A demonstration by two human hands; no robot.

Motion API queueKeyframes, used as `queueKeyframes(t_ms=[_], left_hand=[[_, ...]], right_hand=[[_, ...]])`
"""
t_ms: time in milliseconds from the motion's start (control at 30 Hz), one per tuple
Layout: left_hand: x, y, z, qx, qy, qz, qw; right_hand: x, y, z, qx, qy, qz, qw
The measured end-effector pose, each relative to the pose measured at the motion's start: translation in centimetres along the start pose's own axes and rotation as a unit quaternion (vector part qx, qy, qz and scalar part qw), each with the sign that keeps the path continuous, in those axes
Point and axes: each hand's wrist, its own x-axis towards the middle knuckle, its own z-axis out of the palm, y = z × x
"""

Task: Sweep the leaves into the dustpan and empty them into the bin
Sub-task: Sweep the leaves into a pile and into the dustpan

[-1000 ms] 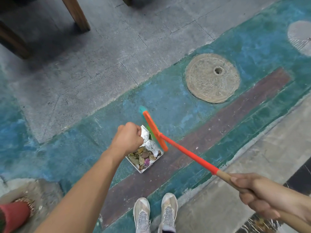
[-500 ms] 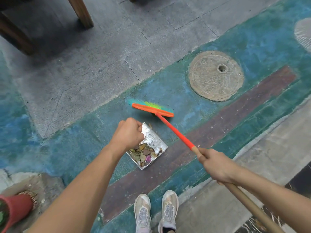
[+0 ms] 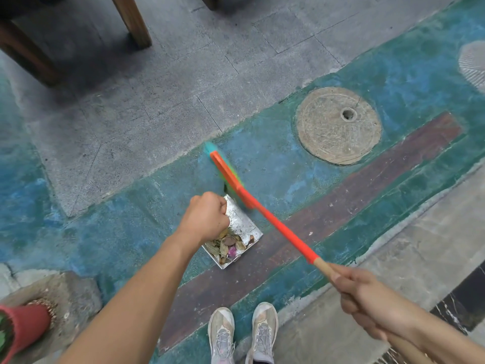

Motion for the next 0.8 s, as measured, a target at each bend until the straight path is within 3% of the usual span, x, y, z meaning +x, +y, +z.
queueKeyframes(t_ms=[133,200,300,400,500,600,800], left_hand=[[0.0,-0.1,0.0,-0.008,0.0,0.0,1.0],[-0.1,-0.2,0.1,-0.006,0.002,0.003,1.0],[-0.2,-0.4,0.3,-0.003,0.007,0.004,1.0],[-0.1,-0.4,0.3,-0.002,0.008,0.014,1.0],[-0.3,-0.5,0.1,-0.018,0.01,0.017,1.0],[-0.7,-1.0,-0.2,-0.035,0.005,0.015,0.999],[-2.6,-2.9,-0.8,-0.029,0.028,0.009,0.999]], right_hand=[[2.5,-2.0,0.6,-0.145,0.069,-0.068,0.985],[3.3,-1.3,1.8,-0.152,0.079,-0.06,0.983],[2.4,1.7,3.4,-0.117,0.042,-0.011,0.992],[-0.1,4.4,3.8,0.006,-0.025,0.043,0.999],[-2.1,5.5,3.1,0.119,-0.052,0.039,0.991],[-3.3,5.5,3.3,0.167,-0.042,0.041,0.984],[-4.6,4.7,3.7,0.156,0.006,0.026,0.987]])
